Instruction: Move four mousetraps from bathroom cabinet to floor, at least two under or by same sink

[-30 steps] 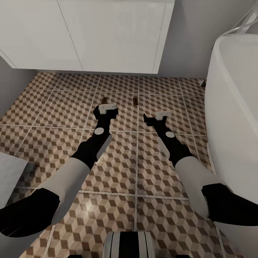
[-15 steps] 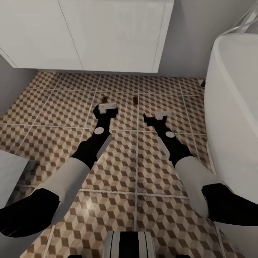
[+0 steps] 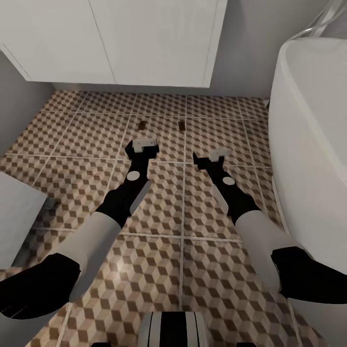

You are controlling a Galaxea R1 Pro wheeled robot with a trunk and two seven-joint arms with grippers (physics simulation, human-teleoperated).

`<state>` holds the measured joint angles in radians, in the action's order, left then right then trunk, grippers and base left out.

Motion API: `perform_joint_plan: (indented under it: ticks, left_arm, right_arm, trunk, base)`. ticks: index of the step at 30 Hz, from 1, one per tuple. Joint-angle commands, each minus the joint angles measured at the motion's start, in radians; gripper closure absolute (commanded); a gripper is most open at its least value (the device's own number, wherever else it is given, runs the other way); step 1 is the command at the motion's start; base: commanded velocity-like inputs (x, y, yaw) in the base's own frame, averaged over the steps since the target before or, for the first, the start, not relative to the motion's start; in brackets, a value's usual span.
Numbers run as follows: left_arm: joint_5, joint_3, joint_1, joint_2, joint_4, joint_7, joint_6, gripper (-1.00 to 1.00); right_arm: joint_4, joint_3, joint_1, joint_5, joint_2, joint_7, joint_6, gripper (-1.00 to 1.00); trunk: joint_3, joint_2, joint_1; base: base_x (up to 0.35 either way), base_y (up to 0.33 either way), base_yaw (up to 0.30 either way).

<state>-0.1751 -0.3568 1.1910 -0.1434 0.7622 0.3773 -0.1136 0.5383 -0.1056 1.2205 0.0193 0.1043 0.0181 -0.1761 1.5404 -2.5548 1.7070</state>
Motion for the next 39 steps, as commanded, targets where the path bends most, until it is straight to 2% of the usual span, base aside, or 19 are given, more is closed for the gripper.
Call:
perform_joint_plan:
  ticks: [1,15,39]
  left_arm:
    - [-0.011,-0.005,0.001,0.001,-0.001,0.006,-0.006,-1.00]
    - [-0.011,-0.005,0.001,0.001,-0.001,0.006,-0.005,-1.00]
    - [-0.011,-0.005,0.001,0.001,-0.001,0.006,-0.005,-1.00]
  right_arm:
    - [-0.001,0.000,0.001,0.002,0.000,0.002,-0.003,-1.00]
    - [-0.001,0.000,0.001,0.002,-0.001,0.002,-0.003,-1.00]
    - [-0.001,0.000,0.001,0.002,-0.002,0.002,-0.003,-1.00]
  trunk:
    - [0.001,0.000,-0.001]
    - [0.001,0.000,-0.001]
    - [0.001,0.000,-0.001]
  base:
    - [-0.336,0.000,0.000]
    - [-0.303,0.000,0.000]
    - [-0.023,0.000,0.000]
